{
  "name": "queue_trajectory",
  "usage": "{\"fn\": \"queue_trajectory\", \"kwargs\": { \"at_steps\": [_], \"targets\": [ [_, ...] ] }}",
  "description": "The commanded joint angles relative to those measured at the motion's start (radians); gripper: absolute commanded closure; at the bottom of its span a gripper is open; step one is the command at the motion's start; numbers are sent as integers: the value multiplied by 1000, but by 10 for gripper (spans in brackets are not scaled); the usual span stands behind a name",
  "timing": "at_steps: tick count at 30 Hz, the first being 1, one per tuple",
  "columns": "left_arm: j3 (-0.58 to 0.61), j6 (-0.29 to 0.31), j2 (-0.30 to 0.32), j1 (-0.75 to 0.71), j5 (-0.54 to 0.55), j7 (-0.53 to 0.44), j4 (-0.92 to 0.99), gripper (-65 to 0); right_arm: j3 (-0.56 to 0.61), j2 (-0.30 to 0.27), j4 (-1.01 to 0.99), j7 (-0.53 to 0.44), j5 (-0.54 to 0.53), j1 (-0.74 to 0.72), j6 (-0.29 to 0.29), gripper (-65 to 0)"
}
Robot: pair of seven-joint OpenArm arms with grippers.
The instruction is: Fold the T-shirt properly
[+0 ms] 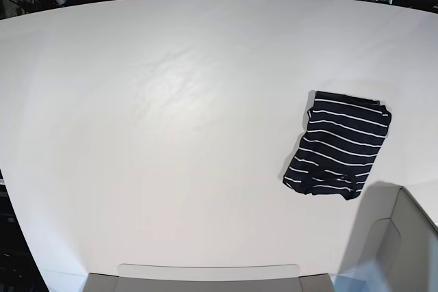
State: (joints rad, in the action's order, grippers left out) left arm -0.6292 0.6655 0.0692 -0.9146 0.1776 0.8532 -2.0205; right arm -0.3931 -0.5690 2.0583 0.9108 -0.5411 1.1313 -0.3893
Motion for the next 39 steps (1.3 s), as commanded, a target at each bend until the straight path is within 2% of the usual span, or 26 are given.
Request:
{"fn": "queue_trajectory", "kwargs": {
  "at_steps": [1, 4, 6, 10, 13, 18, 21, 24, 28, 32, 39],
  "targets": [
    [-2, -5, -27, -16, 7, -16, 1, 0, 90, -36, 8, 4, 59, 19, -6, 0],
    [10, -5, -75, -11, 7, -16, 59, 0, 311, -113, -32, -6, 258, 2, -1, 0],
    [65, -14, -73, 2, 7, -21, 183, 0, 441, -144, -104, -51, 370, -64, -1, 0],
    [88, -14, -59, 107, 1, -101, 462, 0, 616, -159, -321, -74, 461, -256, -1, 0],
    [88, -16, -44, 183, 0, -154, 688, 0, 800, -173, -537, -89, 476, -442, -1, 0],
    [90, -16, -30, 315, 0, -196, 950, 0, 1238, -158, -919, -186, 477, -768, 0, 0],
    [91, -16, -18, 383, -11, -248, 1085, 0, 1508, -105, -1109, -229, 477, -939, 0, 0],
    [151, -16, 7, 441, -77, -332, 1223, 0, 1698, -39, -1261, -258, 477, -1048, 0, 0],
    [237, -16, 13, 464, -135, -424, 1305, 0, 1770, 30, -1375, -299, 477, -1104, 0, 0],
    [274, -16, 11, 464, -143, -443, 1309, 0, 1775, 65, -1392, -304, 479, -1118, 0, 0],
    [273, -16, 8, 464, -143, -496, 1312, 0, 1776, 79, -1393, -304, 481, -1118, 0, 0]
  ]
}}
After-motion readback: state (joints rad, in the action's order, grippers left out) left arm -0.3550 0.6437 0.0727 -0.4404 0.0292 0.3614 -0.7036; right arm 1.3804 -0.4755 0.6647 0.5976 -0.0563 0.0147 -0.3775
